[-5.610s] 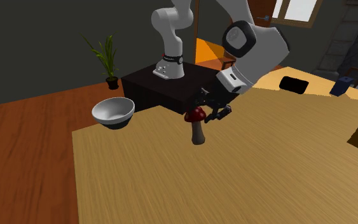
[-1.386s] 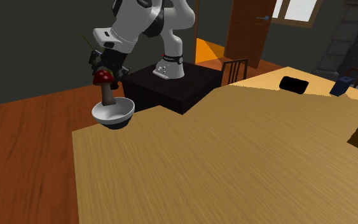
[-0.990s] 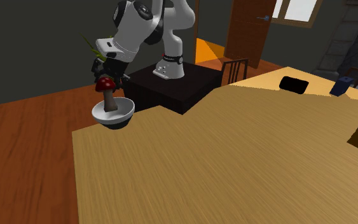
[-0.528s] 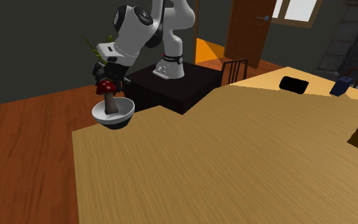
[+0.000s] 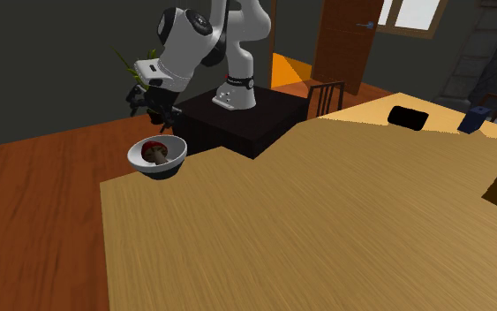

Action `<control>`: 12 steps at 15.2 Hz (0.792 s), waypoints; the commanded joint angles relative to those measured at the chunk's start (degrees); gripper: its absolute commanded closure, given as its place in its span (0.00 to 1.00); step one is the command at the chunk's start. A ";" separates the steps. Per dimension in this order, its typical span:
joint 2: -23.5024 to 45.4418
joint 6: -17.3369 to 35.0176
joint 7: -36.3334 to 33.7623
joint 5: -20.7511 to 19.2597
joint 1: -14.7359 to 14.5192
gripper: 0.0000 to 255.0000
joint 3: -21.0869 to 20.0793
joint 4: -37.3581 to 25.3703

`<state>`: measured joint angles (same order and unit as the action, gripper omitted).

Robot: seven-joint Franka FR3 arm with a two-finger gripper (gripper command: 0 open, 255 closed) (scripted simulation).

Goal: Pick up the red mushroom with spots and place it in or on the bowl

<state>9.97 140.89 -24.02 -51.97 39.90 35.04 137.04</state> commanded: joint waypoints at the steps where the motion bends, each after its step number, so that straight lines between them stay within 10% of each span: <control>1: -1.92 -2.13 0.31 0.45 -0.81 0.00 -0.42 0.17; 12: -6.87 -8.12 1.11 1.84 -2.90 0.00 -1.85 0.18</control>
